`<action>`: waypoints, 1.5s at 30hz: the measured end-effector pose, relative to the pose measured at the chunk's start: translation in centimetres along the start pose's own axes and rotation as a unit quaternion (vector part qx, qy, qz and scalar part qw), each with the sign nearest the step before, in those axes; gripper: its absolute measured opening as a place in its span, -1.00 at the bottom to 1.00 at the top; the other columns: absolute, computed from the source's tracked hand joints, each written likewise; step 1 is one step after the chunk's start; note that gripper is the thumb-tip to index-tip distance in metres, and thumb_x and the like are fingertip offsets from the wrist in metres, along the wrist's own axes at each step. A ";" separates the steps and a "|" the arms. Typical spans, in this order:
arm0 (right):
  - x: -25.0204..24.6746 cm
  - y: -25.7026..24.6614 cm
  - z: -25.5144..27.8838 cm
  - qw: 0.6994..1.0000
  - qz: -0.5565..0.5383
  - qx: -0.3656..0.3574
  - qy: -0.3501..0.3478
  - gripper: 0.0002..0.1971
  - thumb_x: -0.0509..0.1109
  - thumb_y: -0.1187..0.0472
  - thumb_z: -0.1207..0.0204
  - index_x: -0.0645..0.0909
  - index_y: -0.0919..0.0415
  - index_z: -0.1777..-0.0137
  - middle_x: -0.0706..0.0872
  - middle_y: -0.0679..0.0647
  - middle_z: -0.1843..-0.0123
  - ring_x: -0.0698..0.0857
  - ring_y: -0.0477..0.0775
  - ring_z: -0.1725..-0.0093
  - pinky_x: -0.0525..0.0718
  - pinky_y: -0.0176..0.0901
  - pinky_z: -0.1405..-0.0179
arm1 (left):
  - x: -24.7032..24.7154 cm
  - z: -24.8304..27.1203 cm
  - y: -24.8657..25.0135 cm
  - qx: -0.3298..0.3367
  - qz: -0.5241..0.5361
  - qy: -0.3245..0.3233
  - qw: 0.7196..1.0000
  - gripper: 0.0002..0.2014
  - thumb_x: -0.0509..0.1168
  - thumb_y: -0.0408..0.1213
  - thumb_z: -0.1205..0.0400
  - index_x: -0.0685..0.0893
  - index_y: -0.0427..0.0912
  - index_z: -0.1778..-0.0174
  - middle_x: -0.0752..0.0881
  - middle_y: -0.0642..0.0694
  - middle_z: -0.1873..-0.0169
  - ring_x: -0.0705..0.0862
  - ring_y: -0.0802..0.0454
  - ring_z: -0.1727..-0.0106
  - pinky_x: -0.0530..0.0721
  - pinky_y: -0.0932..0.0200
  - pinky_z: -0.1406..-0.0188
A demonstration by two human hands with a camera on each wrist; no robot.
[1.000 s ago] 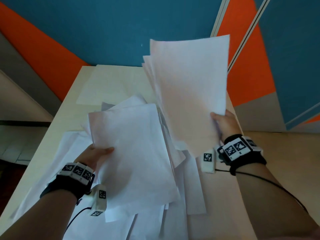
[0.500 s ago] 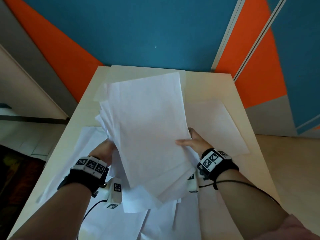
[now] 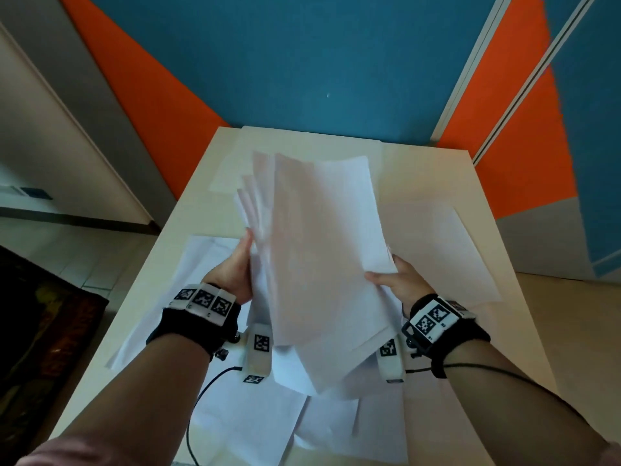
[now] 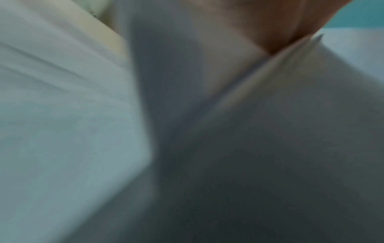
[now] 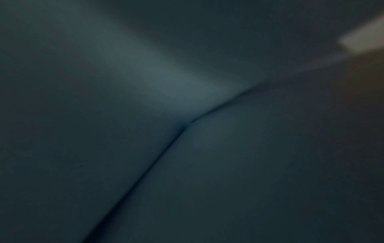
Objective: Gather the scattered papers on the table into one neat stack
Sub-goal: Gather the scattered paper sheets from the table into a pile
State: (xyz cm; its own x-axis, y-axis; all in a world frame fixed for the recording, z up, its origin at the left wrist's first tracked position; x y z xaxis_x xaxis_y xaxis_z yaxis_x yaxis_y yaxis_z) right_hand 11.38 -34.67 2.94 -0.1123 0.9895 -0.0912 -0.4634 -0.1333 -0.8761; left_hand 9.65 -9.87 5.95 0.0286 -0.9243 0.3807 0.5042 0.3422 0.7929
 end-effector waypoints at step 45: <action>-7.4 0.9 5.4 0.983 -0.088 -0.010 0.161 -0.56 0.40 0.26 -0.48 0.50 0.25 -0.38 0.71 0.06 -0.04 0.67 0.17 -0.09 0.47 0.13 -0.37 | -13.0 -0.1 -5.9 -0.179 -0.642 0.267 0.696 0.07 0.55 0.24 -0.16 0.25 -0.22 -0.48 0.29 -0.26 -0.43 0.34 -0.29 -0.45 0.45 -0.21 -0.32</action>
State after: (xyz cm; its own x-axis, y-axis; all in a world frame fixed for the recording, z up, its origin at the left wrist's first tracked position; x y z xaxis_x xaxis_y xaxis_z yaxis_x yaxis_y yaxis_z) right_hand 7.01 -42.44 5.41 0.2542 0.9638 -0.0804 -0.4326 0.0390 -0.9007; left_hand 6.37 0.14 -3.71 -0.3759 -0.3922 -0.8396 0.5902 -0.7998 0.1095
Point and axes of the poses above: each hand's wrist, its own z-axis away from the middle knuckle, its own x-axis out of the palm, y = z × x, the point moved 5 cm from there along -z, towards the middle knuckle
